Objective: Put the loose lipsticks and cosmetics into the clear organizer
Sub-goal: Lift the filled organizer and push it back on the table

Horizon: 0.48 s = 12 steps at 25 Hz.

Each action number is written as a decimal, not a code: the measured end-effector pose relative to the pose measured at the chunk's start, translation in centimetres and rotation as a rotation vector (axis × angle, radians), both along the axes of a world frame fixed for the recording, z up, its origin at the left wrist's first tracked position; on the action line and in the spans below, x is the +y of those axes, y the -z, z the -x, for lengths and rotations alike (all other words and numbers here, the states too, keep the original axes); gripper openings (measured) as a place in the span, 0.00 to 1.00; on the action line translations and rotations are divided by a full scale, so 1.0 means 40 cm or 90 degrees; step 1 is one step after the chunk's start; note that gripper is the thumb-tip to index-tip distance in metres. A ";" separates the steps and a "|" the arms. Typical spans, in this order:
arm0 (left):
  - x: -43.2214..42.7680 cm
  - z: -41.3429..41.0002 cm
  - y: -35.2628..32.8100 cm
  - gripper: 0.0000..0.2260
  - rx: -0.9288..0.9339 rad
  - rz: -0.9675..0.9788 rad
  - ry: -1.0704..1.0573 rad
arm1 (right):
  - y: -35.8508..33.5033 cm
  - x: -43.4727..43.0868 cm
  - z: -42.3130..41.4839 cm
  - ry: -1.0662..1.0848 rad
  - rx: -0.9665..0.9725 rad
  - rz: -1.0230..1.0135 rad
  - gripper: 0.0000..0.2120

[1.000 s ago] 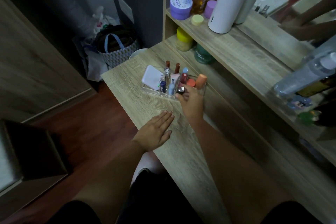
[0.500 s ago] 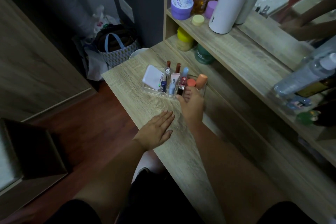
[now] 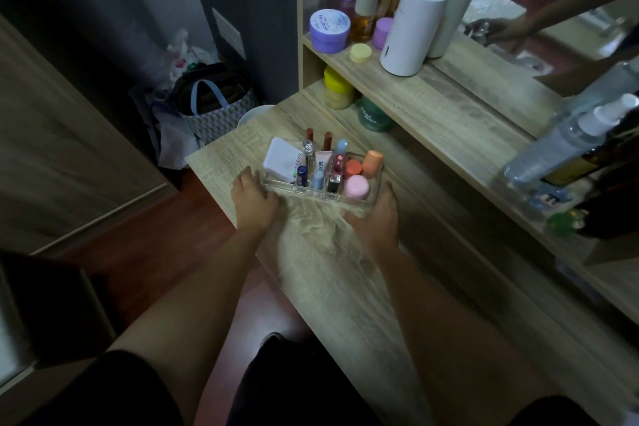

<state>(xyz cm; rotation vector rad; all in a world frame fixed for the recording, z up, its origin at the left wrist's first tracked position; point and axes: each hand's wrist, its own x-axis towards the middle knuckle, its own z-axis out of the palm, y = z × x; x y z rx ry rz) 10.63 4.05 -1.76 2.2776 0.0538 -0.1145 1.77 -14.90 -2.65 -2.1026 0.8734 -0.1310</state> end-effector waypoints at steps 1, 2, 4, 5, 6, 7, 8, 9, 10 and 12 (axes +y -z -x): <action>-0.003 -0.010 0.001 0.22 0.030 0.016 -0.008 | 0.001 -0.007 -0.007 -0.006 0.017 -0.025 0.49; -0.006 -0.017 0.003 0.18 0.047 0.030 -0.005 | 0.002 -0.013 -0.015 -0.006 0.030 -0.040 0.51; -0.013 -0.027 0.003 0.14 0.064 0.053 0.013 | -0.002 -0.018 -0.031 -0.004 0.031 -0.043 0.48; -0.017 -0.030 0.001 0.15 0.078 0.073 0.016 | -0.005 -0.017 -0.037 -0.002 0.017 -0.043 0.44; -0.019 -0.033 -0.001 0.18 0.091 0.093 0.013 | -0.009 -0.015 -0.040 0.000 -0.004 -0.048 0.41; -0.020 -0.035 -0.001 0.21 0.101 0.107 0.007 | -0.012 -0.012 -0.041 0.003 -0.022 -0.053 0.37; -0.020 -0.037 -0.001 0.22 0.108 0.113 0.001 | -0.015 -0.009 -0.039 0.005 -0.033 -0.053 0.36; -0.019 -0.041 -0.003 0.23 0.112 0.118 -0.003 | -0.018 -0.007 -0.039 0.007 -0.038 -0.048 0.35; -0.019 -0.047 -0.005 0.23 0.115 0.123 -0.007 | -0.019 -0.007 -0.040 0.009 -0.040 -0.042 0.35; -0.016 -0.061 -0.009 0.26 0.119 0.123 -0.013 | -0.021 -0.006 -0.044 0.009 -0.036 -0.032 0.37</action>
